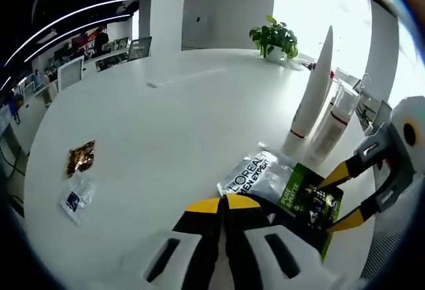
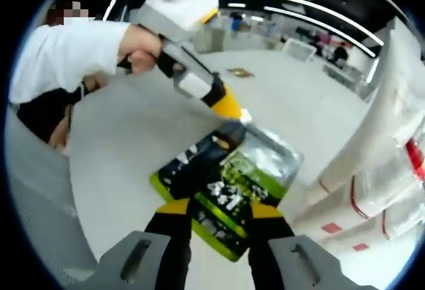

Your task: Arrange the skincare products in the storage area until every visible bottle or jar stands upright without overlapping.

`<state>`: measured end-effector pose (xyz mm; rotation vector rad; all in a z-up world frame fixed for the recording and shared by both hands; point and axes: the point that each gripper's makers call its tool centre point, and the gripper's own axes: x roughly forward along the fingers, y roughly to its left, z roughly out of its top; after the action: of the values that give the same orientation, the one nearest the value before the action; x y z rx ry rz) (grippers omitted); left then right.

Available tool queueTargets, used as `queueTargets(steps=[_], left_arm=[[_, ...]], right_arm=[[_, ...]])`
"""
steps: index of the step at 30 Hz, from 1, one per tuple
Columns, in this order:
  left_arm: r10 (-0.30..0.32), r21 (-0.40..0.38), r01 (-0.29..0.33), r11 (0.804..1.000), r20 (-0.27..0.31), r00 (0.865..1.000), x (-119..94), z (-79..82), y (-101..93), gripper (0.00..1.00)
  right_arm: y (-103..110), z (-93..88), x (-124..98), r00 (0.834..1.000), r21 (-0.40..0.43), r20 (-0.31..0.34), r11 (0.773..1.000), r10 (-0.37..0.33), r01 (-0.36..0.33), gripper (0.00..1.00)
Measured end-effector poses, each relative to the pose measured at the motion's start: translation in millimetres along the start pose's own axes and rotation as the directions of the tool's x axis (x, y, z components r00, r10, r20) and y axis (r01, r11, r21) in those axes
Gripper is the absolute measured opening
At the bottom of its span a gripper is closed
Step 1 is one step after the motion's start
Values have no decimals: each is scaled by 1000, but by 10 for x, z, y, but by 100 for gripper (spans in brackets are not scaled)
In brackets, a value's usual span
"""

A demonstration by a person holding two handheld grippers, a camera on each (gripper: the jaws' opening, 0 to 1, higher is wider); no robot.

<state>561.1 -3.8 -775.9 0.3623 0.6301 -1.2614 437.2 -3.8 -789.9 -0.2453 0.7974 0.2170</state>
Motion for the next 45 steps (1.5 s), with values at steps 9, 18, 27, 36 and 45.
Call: queueTargets(steps=[9, 18, 27, 36, 45], left_arm=[[4, -3, -4, 1000, 12, 1000, 75, 70, -4, 7], [17, 73, -19, 997, 27, 999, 78, 92, 8, 9], [26, 84, -29, 996, 38, 999, 28, 128, 32, 18], [33, 138, -37, 990, 29, 999, -131, 109, 38, 26], [-3, 159, 4, 987, -8, 1000, -356, 48, -51, 37]], right_arm=[[-125, -27, -10, 999, 15, -2, 999, -32, 32, 27], [-124, -23, -22, 999, 2, -8, 999, -32, 32, 28], [-105, 81, -58, 1000, 1, 16, 1000, -18, 18, 34], [-77, 175, -78, 999, -8, 39, 1000, -14, 14, 43], [-19, 287, -106, 998, -21, 69, 1000, 9, -8, 53]])
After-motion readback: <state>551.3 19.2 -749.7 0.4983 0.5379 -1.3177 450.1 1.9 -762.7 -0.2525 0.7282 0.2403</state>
